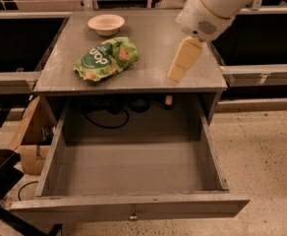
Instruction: Place green rice chip bag into top drawer
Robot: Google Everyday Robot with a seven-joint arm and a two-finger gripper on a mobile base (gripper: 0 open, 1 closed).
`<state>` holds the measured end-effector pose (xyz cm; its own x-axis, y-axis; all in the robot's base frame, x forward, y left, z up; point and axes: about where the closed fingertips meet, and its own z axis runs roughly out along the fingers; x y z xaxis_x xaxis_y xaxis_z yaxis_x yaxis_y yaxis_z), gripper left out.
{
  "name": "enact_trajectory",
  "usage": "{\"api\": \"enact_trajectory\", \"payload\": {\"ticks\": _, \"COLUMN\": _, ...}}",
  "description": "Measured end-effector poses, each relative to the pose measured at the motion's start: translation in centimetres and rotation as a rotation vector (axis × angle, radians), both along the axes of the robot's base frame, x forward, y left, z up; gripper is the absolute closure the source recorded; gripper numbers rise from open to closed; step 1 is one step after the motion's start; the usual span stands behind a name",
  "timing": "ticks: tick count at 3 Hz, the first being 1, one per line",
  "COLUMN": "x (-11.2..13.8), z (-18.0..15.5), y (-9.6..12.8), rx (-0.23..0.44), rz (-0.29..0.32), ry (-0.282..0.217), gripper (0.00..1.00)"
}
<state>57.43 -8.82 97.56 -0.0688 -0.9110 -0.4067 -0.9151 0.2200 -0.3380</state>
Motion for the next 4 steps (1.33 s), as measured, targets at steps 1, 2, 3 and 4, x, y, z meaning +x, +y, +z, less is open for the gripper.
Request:
{"api": "enact_trajectory", "payload": {"ticks": 1, "x": 2.2, "z": -0.1, "y": 4.9, "rx": -0.059, "rz": 0.087, "ry": -0.030, "gripper": 0.00}}
{"api": "enact_trajectory", "payload": {"ticks": 2, "x": 2.3, "z": -0.2, "y": 5.9, "rx": -0.064, "rz": 0.106, "ry": -0.038, "gripper": 0.00}}
{"api": "enact_trajectory", "payload": {"ticks": 3, "x": 4.5, "z": -1.4, "y": 6.7, "rx": -0.060, "rz": 0.165, "ry": -0.057, "gripper": 0.00}}
{"api": "enact_trajectory", "payload": {"ticks": 4, "x": 8.9, "z": -3.5, "y": 8.4, "rx": -0.149, "rz": 0.254, "ry": -0.072, "gripper": 0.00}}
